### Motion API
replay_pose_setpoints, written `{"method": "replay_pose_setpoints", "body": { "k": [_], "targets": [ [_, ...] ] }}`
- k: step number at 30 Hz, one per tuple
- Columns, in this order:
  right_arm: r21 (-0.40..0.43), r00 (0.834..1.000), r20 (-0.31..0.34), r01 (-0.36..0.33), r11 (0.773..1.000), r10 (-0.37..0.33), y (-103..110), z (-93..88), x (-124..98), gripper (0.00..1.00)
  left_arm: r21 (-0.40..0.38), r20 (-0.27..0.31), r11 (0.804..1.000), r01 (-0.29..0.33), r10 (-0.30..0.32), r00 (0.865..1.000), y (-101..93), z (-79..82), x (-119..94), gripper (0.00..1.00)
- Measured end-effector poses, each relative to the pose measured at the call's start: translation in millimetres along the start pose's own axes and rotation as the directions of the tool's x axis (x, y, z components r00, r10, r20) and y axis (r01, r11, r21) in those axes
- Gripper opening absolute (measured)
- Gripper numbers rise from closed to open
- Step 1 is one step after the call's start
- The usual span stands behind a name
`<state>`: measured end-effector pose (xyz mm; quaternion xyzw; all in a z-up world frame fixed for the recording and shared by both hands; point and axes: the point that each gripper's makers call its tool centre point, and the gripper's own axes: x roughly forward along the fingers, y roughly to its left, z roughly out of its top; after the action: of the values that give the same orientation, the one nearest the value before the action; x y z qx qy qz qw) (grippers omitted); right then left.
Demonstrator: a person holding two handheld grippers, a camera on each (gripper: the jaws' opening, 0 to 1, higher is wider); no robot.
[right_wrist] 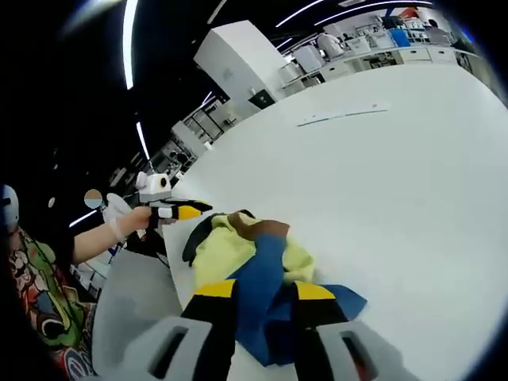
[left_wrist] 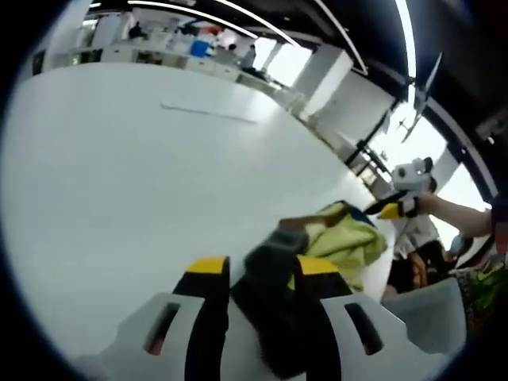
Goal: Fold the garment on the visible template until the final outline fits inside the template.
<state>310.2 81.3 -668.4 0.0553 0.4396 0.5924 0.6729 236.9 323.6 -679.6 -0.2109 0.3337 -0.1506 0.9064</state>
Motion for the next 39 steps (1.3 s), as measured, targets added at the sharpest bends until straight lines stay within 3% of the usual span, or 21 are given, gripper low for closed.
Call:
{"method": "replay_pose_setpoints", "body": {
  "k": [7, 17, 23, 32, 39],
  "targets": [
    [0.023, 1.000, 0.002, 0.018, 1.000, -0.018, -10.0, 0.6, -0.8, 0.19, -0.032, -0.010, 0.999, -0.004, 0.003, 1.000, 3.1, -2.3, 8.1, 0.24],
    [0.044, 1.000, -0.017, 0.001, 0.999, 0.000, -7.2, -2.3, 12.3, 0.13, -0.054, -0.050, 0.999, -0.004, 0.001, 0.999, 4.0, -13.3, 10.5, 0.18],
    [0.034, 0.998, -0.055, -0.003, 0.999, 0.004, -6.6, -12.8, 20.2, 0.10, -0.069, -0.058, 0.998, -0.003, -0.001, 0.998, 3.6, -19.0, 9.6, 0.13],
    [0.073, 0.998, -0.056, -0.026, 0.997, 0.030, -2.8, -16.1, 25.7, 0.08, -0.083, -0.073, 0.997, 0.011, -0.017, 0.997, -0.4, -24.8, 8.3, 0.00],
    [0.071, 0.999, -0.041, -0.031, 0.997, 0.034, -0.7, -15.6, 25.9, 0.00, -0.092, -0.070, 0.996, 0.011, -0.017, 0.997, -2.8, -26.5, 7.0, 0.00]
  ]
}}
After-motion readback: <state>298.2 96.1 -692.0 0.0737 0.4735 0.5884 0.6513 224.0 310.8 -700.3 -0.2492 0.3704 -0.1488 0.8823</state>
